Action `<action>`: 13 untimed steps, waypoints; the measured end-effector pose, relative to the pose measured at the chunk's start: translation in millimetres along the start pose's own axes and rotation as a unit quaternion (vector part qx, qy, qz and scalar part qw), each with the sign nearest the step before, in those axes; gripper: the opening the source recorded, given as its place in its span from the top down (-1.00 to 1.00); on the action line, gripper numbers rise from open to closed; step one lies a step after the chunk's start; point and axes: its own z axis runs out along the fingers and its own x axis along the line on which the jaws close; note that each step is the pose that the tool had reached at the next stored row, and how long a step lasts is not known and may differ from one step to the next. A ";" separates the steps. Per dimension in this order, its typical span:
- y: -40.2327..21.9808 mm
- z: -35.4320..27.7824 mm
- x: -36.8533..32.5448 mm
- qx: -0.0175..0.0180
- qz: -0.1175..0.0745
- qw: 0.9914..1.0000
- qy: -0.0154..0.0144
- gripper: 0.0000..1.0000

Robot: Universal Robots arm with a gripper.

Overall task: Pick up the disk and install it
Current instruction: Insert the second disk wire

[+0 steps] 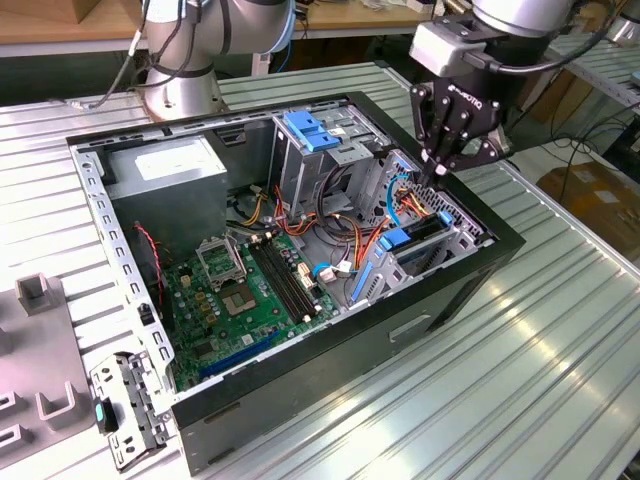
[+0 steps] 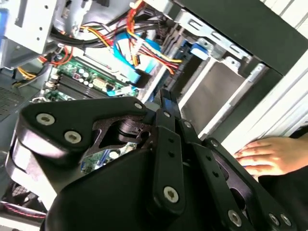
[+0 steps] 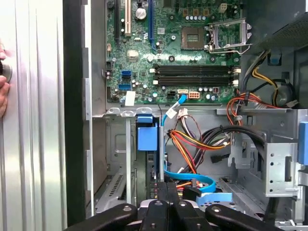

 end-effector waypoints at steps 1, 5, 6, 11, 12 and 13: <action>0.0 0.0 -5.6 -0.003 0.000 1.000 0.000 0.79; -0.5 -0.9 -17.7 -0.007 -0.001 1.000 0.001 0.79; -0.8 -1.3 -21.2 -0.007 -0.001 1.000 0.003 0.79; -2.4 1.8 -29.1 -0.007 -0.001 1.000 0.010 0.79; -2.4 4.4 -29.2 -0.007 -0.001 1.000 0.012 0.79; -2.4 5.8 -29.3 -0.007 -0.001 1.000 0.017 0.77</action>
